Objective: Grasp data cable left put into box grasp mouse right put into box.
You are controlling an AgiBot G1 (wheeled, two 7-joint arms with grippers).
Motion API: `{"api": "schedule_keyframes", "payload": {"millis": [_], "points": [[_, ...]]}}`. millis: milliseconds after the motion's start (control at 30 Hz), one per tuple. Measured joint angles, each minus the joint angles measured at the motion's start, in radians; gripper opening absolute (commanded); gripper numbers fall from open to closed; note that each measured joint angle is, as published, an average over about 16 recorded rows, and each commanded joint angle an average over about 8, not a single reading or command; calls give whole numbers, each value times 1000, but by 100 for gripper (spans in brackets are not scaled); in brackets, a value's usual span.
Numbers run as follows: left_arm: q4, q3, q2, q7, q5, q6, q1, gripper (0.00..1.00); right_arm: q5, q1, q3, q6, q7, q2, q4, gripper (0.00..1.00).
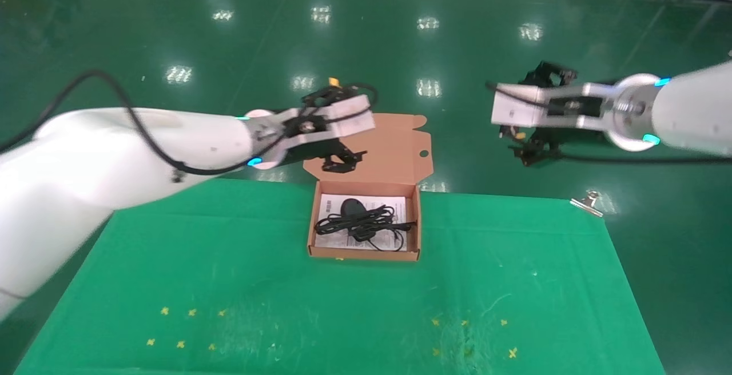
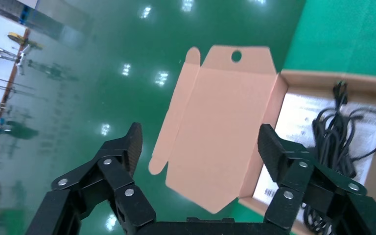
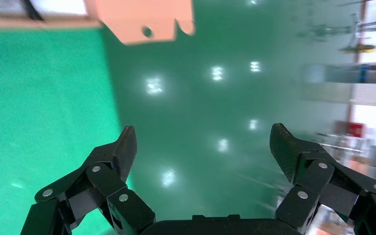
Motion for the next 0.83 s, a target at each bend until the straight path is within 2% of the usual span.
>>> {"api": "schedule_keyframes", "payload": {"millis": [167,600,833], "points": [[-28,-60,-48,28,-92,61,38,100,83,-50,75,-51,-44,10,-3,100],[-104,-240,-190,117,-376,259,168,100,379,-249,339,-207,-189,55,-13,100],[-125,-288,-228,141,-453,312,202,100,458,-303,410,-249,-228,68,-16,100]]}}
